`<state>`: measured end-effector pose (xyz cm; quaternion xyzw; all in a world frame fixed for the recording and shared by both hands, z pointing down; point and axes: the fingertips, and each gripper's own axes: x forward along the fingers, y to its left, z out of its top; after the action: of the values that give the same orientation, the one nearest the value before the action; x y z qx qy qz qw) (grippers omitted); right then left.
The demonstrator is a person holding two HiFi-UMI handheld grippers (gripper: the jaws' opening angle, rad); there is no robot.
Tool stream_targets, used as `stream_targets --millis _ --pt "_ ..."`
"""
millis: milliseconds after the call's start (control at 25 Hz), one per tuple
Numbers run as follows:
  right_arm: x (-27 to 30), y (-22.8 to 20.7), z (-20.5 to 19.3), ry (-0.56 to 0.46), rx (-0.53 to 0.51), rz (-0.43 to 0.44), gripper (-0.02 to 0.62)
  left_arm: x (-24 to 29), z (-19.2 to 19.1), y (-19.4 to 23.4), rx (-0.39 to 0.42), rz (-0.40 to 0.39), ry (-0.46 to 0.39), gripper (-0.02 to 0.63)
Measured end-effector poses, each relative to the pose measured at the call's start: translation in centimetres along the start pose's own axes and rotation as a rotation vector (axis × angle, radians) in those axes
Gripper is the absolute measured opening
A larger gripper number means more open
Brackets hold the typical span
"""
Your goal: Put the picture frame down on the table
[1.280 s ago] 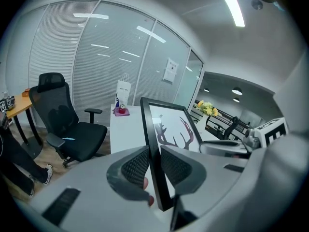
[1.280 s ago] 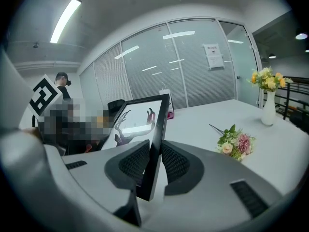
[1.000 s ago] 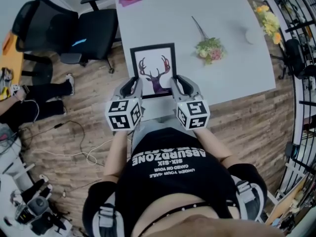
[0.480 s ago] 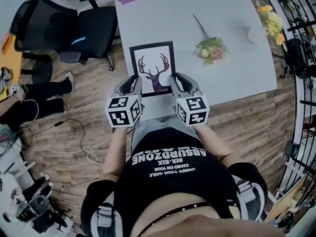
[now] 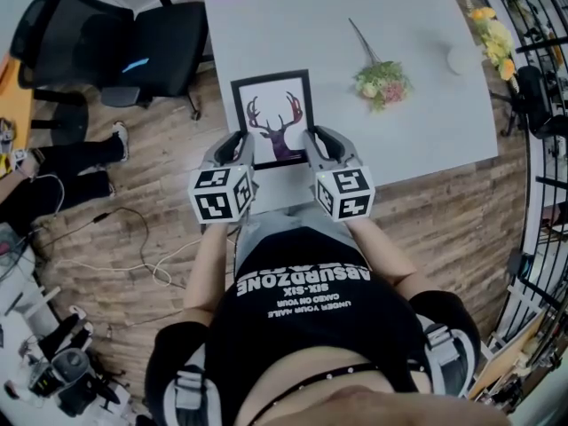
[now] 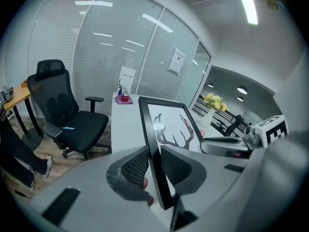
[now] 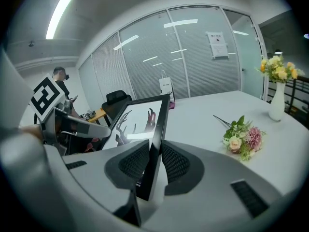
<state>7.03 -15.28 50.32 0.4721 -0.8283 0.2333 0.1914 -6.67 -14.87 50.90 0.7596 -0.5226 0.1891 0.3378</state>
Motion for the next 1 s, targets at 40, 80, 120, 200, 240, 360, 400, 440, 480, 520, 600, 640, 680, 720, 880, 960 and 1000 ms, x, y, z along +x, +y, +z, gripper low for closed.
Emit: stream_targets --millis 40,80,120,200,240,360,400,440,480,520,600,640,680,720,880,960,1000 --pt "0.0 0.0 -0.2 0.003 0.001 0.001 0.094 0.1 -0.2 0.0 -0.001 0.002 0.004 0.086" --pt "0.1 -0.1 -0.4 0.007 0.002 0.001 0.094 0.2 -0.4 0.0 -0.003 0.004 0.008 0.086" --pt "0.2 -0.1 -0.6 0.012 0.003 0.001 0.094 0.3 -0.6 0.1 -0.004 0.006 0.012 0.086" --pt "0.7 -0.2 -0.9 0.022 0.004 -0.001 0.094 0.8 -0.8 0.5 -0.008 0.009 0.021 0.086" --pt "1.1 -0.1 -1.0 0.027 0.004 -0.002 0.094 1.0 -0.8 0.9 -0.011 0.010 0.026 0.086" --pt "2.2 0.3 -1.2 0.038 0.003 -0.003 0.094 1.5 -1.1 2.0 -0.020 0.010 0.040 0.086" --pt "2.5 0.3 -1.3 0.041 0.001 -0.004 0.094 1.7 -1.3 2.2 -0.023 0.011 0.045 0.086" --pt "2.7 0.3 -1.4 0.046 -0.001 -0.004 0.092 1.9 -1.4 2.4 -0.026 0.012 0.049 0.086" --pt "2.9 0.3 -1.5 0.051 -0.004 -0.005 0.092 2.0 -1.5 2.5 -0.028 0.012 0.054 0.086" --pt "3.1 0.2 -1.6 0.056 -0.005 -0.005 0.094 2.2 -1.6 2.6 -0.031 0.012 0.059 0.086" --pt "3.4 0.1 -1.8 0.066 -0.007 -0.005 0.094 2.6 -1.8 2.8 -0.035 0.013 0.069 0.086" --pt "3.5 0.0 -1.9 0.070 -0.007 -0.005 0.094 2.7 -1.8 2.9 -0.037 0.014 0.074 0.086" --pt "3.7 0.0 -2.0 0.074 -0.007 -0.004 0.094 2.9 -1.9 3.0 -0.038 0.015 0.079 0.086" --pt "3.9 0.0 -2.1 0.078 -0.007 -0.004 0.094 3.1 -2.1 3.1 -0.038 0.016 0.085 0.086" --pt "4.7 -0.2 -2.8 0.104 -0.007 -0.006 0.094 4.0 -2.9 3.7 -0.047 0.024 0.114 0.086" --pt "5.2 -0.4 -3.2 0.113 -0.008 -0.009 0.094 4.5 -3.4 3.9 -0.053 0.030 0.126 0.086" --pt "5.5 -0.5 -3.5 0.118 -0.007 -0.011 0.094 4.7 -3.6 4.1 -0.056 0.034 0.132 0.086"
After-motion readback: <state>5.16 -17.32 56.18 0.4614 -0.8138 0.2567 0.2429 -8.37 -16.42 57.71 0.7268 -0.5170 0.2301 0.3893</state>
